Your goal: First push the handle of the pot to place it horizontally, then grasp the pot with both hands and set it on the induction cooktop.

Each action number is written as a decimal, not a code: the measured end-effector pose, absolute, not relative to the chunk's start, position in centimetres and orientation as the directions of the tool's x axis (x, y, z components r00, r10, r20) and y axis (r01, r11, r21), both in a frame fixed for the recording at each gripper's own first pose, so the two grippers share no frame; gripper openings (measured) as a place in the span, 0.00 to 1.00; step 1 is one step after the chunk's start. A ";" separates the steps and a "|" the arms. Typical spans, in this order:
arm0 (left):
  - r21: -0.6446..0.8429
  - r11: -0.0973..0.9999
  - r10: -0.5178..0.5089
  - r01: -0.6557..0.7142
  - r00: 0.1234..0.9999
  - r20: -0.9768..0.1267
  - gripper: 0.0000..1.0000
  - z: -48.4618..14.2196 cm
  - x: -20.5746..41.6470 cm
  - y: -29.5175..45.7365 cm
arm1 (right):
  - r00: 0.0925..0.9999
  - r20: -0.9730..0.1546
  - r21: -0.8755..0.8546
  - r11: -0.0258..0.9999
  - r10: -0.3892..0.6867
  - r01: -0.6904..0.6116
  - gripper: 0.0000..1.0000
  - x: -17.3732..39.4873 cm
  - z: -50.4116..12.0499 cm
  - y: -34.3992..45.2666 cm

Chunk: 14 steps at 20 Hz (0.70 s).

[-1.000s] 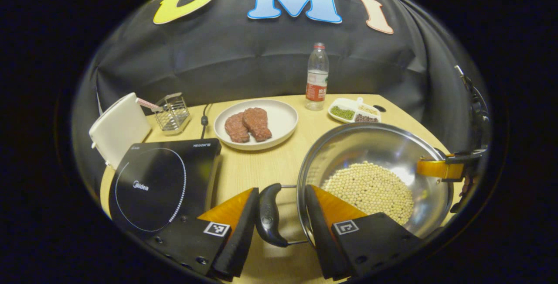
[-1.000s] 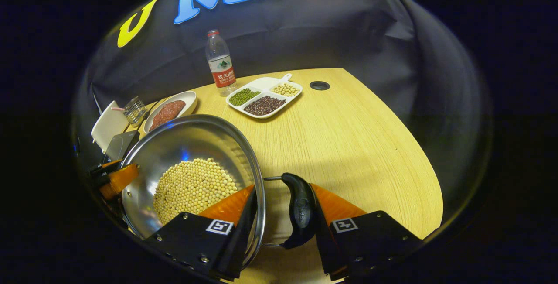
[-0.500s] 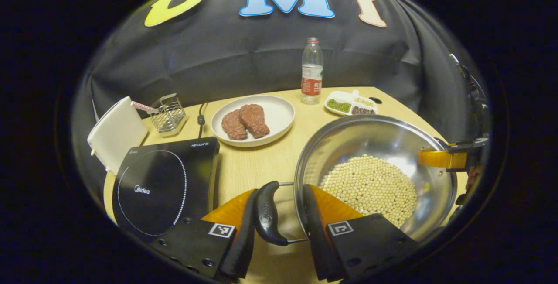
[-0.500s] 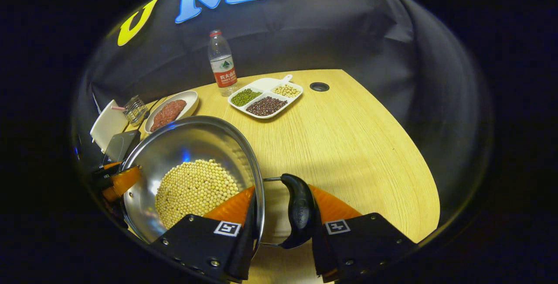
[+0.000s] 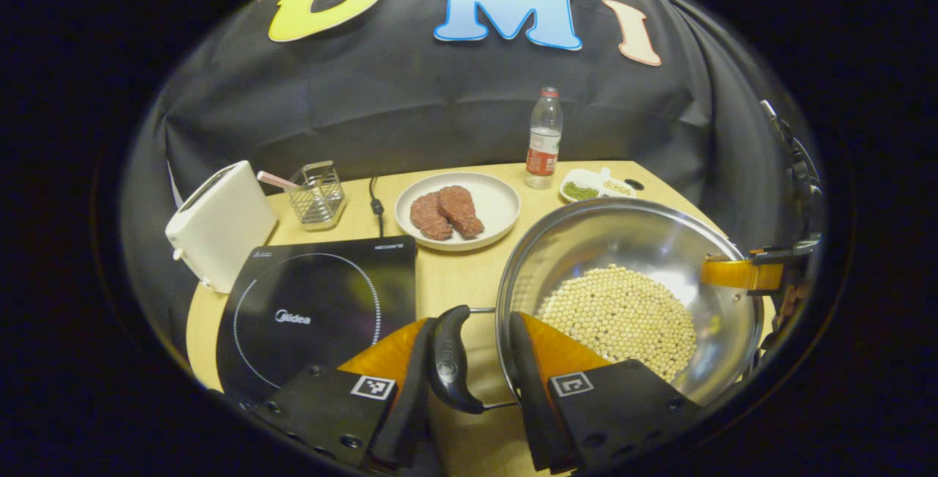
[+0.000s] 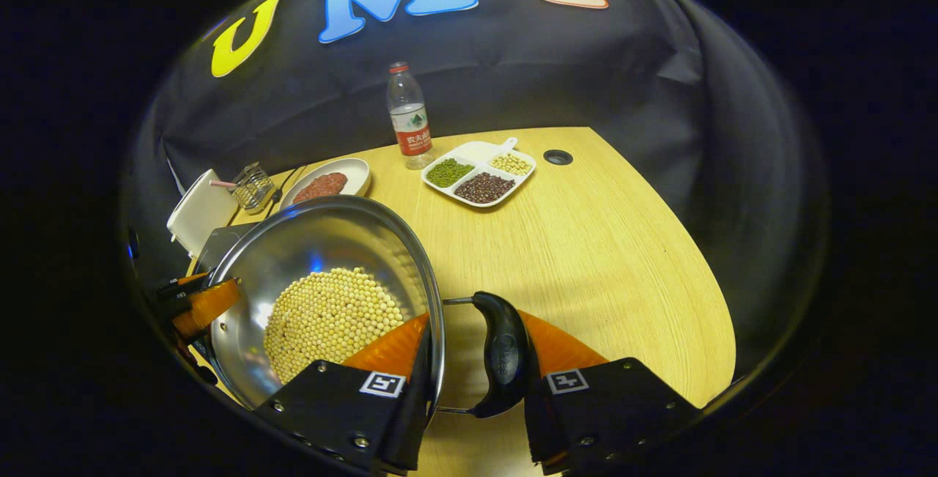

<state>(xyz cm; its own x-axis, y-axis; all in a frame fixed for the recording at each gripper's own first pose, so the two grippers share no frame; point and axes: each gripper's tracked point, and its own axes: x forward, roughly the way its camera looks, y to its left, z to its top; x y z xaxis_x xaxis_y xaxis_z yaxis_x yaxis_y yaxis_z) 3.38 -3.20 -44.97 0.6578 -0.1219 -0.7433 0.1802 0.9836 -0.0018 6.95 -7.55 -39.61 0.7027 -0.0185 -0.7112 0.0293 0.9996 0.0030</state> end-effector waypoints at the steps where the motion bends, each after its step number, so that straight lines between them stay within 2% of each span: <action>1: -0.002 0.984 -0.120 0.178 0.654 -0.747 0.64 -44.4 3.1 -2.4 | 0.696 -0.718 -0.003 1.000 -0.021 0.027 0.55 6.5 -39.2 -6.8; 3: 0.000 0.983 -0.122 0.181 0.661 -0.741 0.60 -43.0 2.8 -1.0 | 0.698 -0.716 -0.001 1.000 -0.018 0.025 0.55 5.9 -38.1 -5.4; 4: 0.001 0.983 -0.123 0.183 0.664 -0.737 0.66 -42.3 2.7 -0.4 | 0.698 -0.716 0.002 1.000 -0.017 0.026 0.55 5.6 -37.7 -4.6; 5: -0.001 0.983 -0.124 0.182 0.667 -0.735 0.59 -41.8 2.5 0.4 | 0.698 -0.716 0.000 1.000 -0.019 0.027 0.55 5.3 -37.3 -3.9; 6: -0.001 0.983 -0.124 0.181 0.669 -0.732 0.63 -41.4 2.4 1.3 | 0.701 -0.713 -0.001 1.000 -0.020 0.027 0.55 5.2 -36.9 -3.2; 8: -0.005 0.984 -0.125 0.176 0.677 -0.726 0.59 -40.5 2.5 2.9 | 0.708 -0.706 -0.002 1.000 -0.019 0.025 0.55 5.3 -36.3 -1.7; 14: 0.001 0.985 -0.122 0.175 0.689 -0.714 0.63 -39.1 3.2 8.3 | 0.719 -0.695 -0.005 1.000 -0.012 0.012 0.55 5.7 -35.0 3.4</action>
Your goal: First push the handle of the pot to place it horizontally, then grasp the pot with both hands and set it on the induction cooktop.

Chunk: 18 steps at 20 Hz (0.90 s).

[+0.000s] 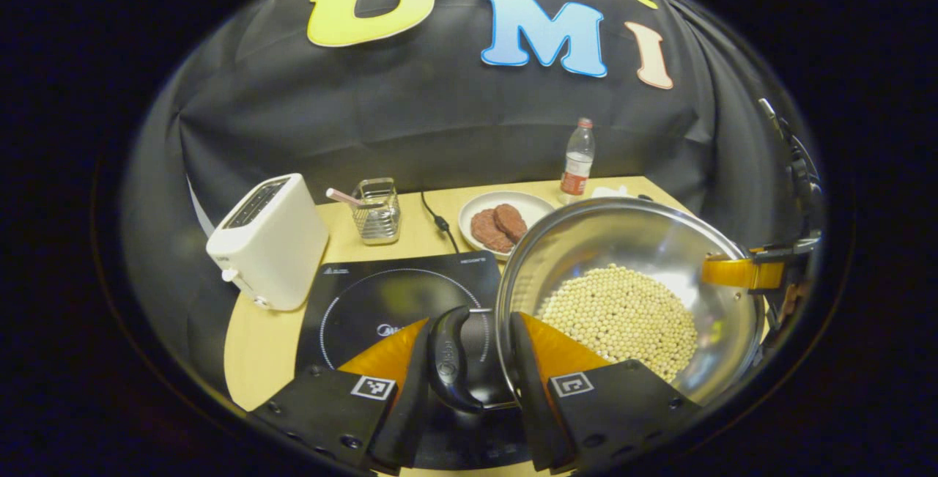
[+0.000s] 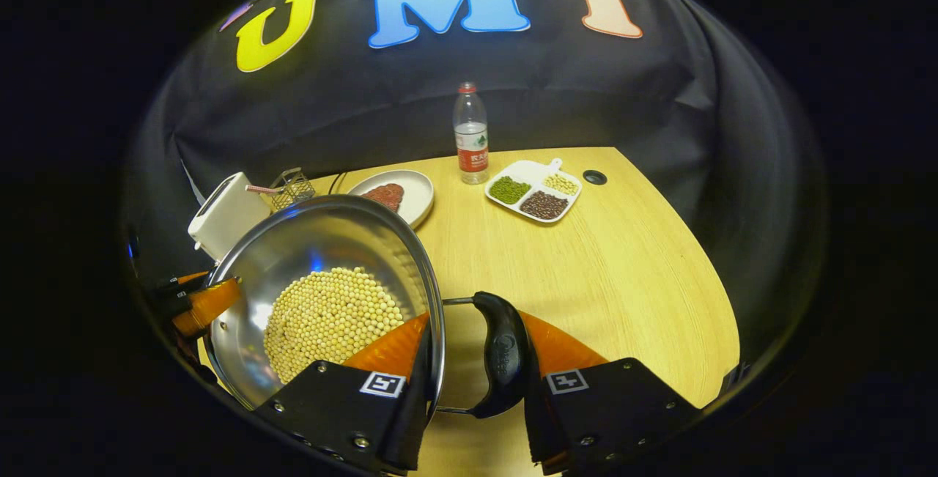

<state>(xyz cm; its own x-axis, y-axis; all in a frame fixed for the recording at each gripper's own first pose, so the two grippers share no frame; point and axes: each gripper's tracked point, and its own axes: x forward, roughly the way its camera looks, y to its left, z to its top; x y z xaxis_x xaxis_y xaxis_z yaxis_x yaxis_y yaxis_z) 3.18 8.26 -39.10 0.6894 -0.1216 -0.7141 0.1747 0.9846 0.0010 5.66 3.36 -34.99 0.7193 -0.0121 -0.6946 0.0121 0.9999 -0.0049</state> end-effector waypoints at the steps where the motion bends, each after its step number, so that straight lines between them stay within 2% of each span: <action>1: 0.006 0.985 -0.116 0.171 0.695 -0.710 0.63 -38.9 3.5 9.3 | 0.720 -0.694 0.003 1.000 -0.006 0.011 0.55 5.8 -35.1 4.3; 13: 0.038 0.995 -0.041 0.096 0.705 -0.708 0.63 -39.2 4.0 20.7 | 0.714 -0.698 0.015 0.998 0.054 -0.060 0.55 8.0 -36.5 15.0; 15: 0.042 0.995 -0.034 0.091 0.705 -0.709 0.60 -39.4 4.4 22.0 | 0.710 -0.702 0.016 0.998 0.060 -0.068 0.55 8.2 -36.9 16.3; 18: 0.045 0.995 -0.027 0.084 0.702 -0.711 0.63 -39.7 4.8 23.7 | 0.707 -0.705 0.017 0.997 0.065 -0.074 0.55 8.9 -37.3 17.8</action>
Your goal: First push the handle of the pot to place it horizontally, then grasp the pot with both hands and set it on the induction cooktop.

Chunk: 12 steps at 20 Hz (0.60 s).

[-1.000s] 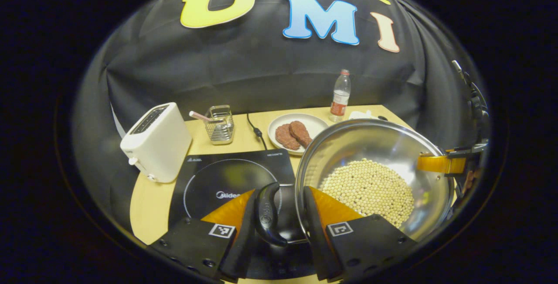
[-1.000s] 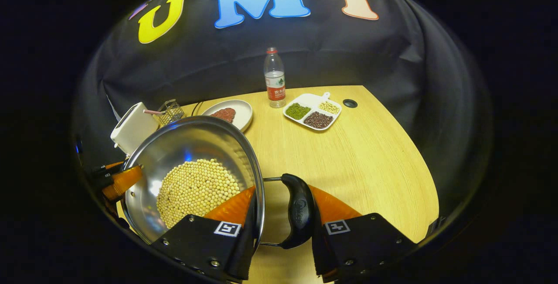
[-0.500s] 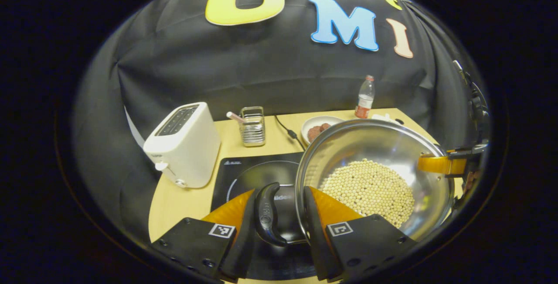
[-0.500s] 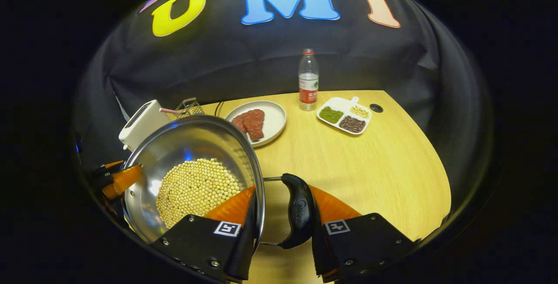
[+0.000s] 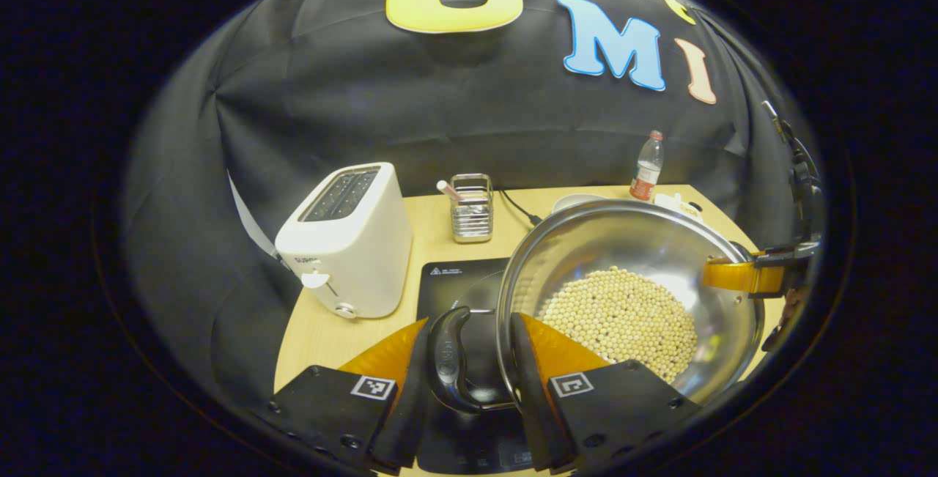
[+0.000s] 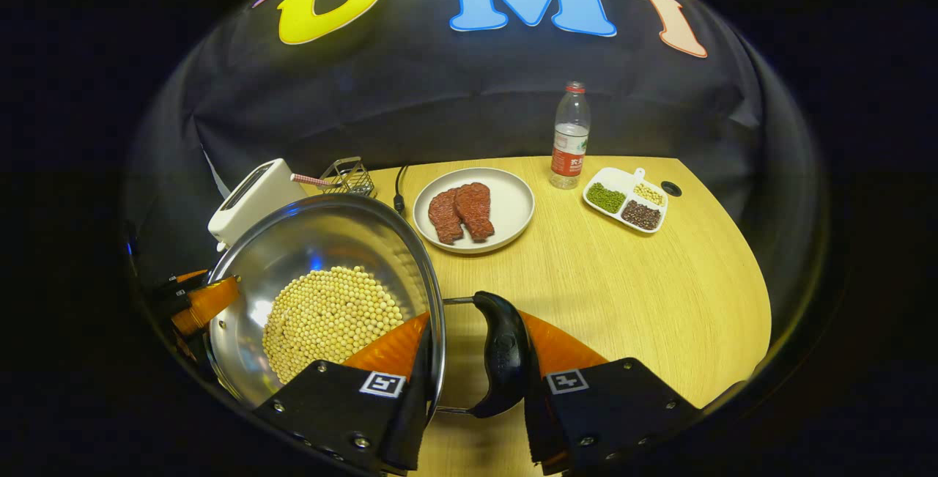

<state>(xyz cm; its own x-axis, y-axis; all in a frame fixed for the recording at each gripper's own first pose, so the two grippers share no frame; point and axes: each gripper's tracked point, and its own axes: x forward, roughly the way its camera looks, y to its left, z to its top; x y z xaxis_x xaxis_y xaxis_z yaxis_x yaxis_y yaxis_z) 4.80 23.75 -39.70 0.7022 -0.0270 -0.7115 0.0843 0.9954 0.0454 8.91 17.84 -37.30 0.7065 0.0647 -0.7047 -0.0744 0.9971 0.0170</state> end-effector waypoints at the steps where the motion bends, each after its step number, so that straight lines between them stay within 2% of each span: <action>1: 0.049 0.995 -0.025 0.085 0.701 -0.713 0.63 -39.8 5.1 24.3 | 0.704 -0.707 0.020 0.997 0.067 -0.074 0.55 9.1 -37.5 18.4; 3: 0.051 0.995 -0.023 0.085 0.699 -0.715 0.60 -39.9 5.4 25.2 | 0.700 -0.710 0.023 0.997 0.069 -0.074 0.55 9.5 -37.8 19.4; 4: 0.050 0.995 -0.023 0.084 0.698 -0.716 0.63 -40.0 5.7 25.6 | 0.699 -0.712 0.024 0.997 0.069 -0.074 0.55 9.9 -38.1 19.8; 6: 0.051 0.995 -0.022 0.084 0.699 -0.715 0.63 -40.5 6.3 26.6 | 0.697 -0.713 0.024 0.997 0.070 -0.075 0.55 10.3 -38.3 20.5; 7: 0.050 0.995 -0.022 0.082 0.700 -0.714 0.59 -40.5 6.5 27.0 | 0.698 -0.713 0.026 0.997 0.072 -0.075 0.55 10.6 -38.3 20.9; 8: 0.048 0.996 -0.023 0.081 0.700 -0.713 0.63 -40.6 6.8 27.4 | 0.699 -0.712 0.026 0.997 0.072 -0.076 0.55 10.8 -38.4 21.3; 12: 0.043 0.996 -0.025 0.080 0.694 -0.719 0.63 -41.4 7.5 28.7 | 0.692 -0.718 0.023 0.997 0.068 -0.073 0.55 11.4 -39.2 22.6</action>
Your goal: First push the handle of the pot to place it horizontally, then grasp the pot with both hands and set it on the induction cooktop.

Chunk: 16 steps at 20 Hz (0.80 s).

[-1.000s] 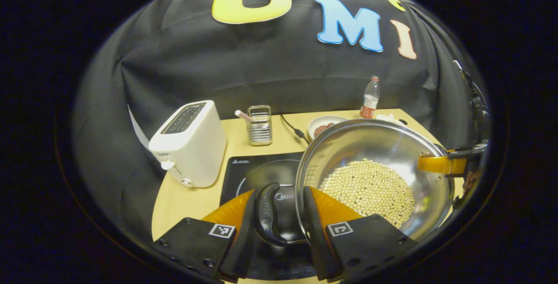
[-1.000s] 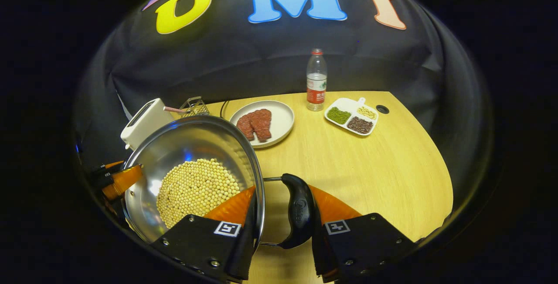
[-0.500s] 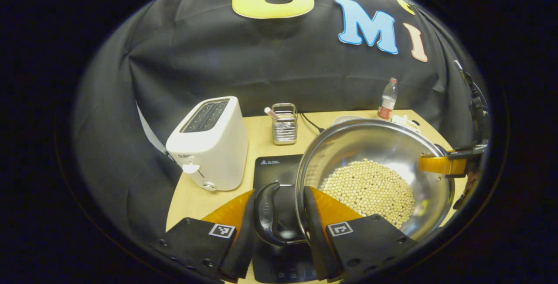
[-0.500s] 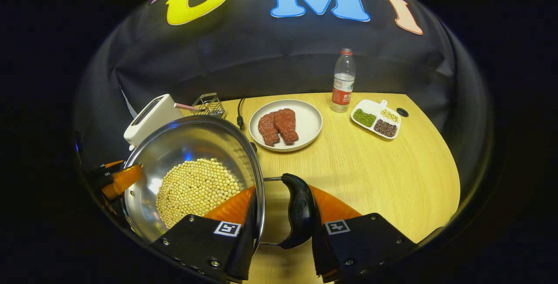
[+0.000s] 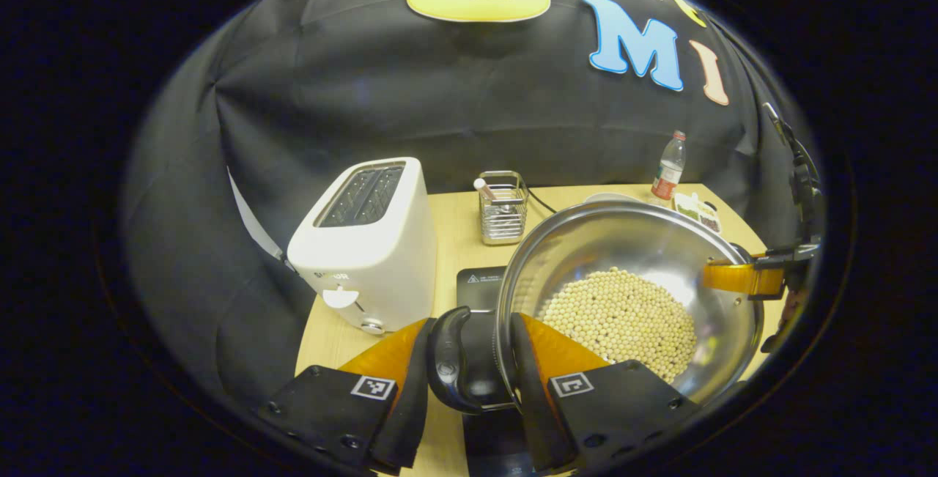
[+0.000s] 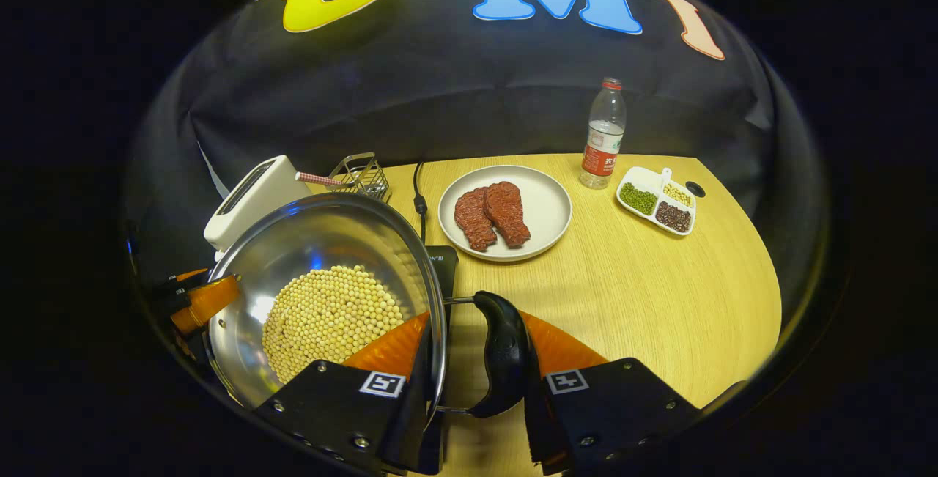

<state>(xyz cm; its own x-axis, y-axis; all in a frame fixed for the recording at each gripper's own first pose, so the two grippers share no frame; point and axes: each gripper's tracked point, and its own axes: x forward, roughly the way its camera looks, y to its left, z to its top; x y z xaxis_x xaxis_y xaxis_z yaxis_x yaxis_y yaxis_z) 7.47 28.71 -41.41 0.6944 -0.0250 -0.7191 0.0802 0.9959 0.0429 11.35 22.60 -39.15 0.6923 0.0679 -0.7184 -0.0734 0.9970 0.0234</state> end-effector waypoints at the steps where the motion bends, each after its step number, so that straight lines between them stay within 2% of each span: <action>1: 0.044 0.996 -0.025 0.081 0.694 -0.720 0.63 -41.8 7.6 29.0 | 0.690 -0.721 0.026 0.997 0.068 -0.071 0.55 11.4 -39.3 22.9; 5: 0.038 0.996 -0.029 0.082 0.689 -0.724 0.63 -42.7 7.8 30.0 | 0.685 -0.726 0.022 0.998 0.061 -0.066 0.55 11.8 -40.3 23.9; 6: 0.036 0.996 -0.031 0.083 0.689 -0.724 0.66 -43.0 8.0 30.1 | 0.685 -0.726 0.020 0.998 0.059 -0.064 0.55 11.9 -40.5 24.1; 7: 0.035 0.996 -0.033 0.084 0.691 -0.722 0.63 -43.2 8.2 30.2 | 0.686 -0.725 0.019 0.998 0.057 -0.063 0.55 12.1 -40.6 24.2; 9: 0.030 0.996 -0.038 0.086 0.692 -0.721 0.66 -43.7 8.6 30.2 | 0.687 -0.725 0.016 0.998 0.050 -0.055 0.55 12.4 -40.9 24.2; 11: 0.026 0.995 -0.046 0.093 0.693 -0.720 0.60 -44.2 9.0 30.2 | 0.689 -0.724 0.009 0.999 0.042 -0.051 0.55 12.6 -41.1 24.1; 12: 0.023 0.995 -0.048 0.093 0.693 -0.720 0.66 -44.4 9.2 30.2 | 0.689 -0.724 0.007 0.999 0.040 -0.050 0.55 12.8 -41.2 24.1; 13: 0.022 0.995 -0.050 0.094 0.693 -0.720 0.66 -44.7 9.3 30.3 | 0.689 -0.724 0.009 0.999 0.039 -0.046 0.55 12.8 -41.3 24.1; 14: 0.022 0.995 -0.051 0.097 0.692 -0.720 0.60 -44.8 9.4 30.4 | 0.687 -0.725 0.009 0.999 0.037 -0.044 0.55 12.8 -41.4 24.2; 16: 0.017 0.996 -0.052 0.093 0.687 -0.725 0.60 -45.0 9.2 30.4 | 0.688 -0.725 0.007 0.999 0.035 -0.043 0.55 12.8 -41.7 24.3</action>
<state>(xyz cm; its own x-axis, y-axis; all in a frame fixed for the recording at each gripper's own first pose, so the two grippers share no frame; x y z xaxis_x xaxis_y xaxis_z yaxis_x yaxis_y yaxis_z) 9.25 30.41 -45.04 0.6866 -0.0515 -0.7252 0.0926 0.9956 0.0169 12.80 24.34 -41.72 0.6877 0.0351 -0.7251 -0.0431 0.9990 0.0075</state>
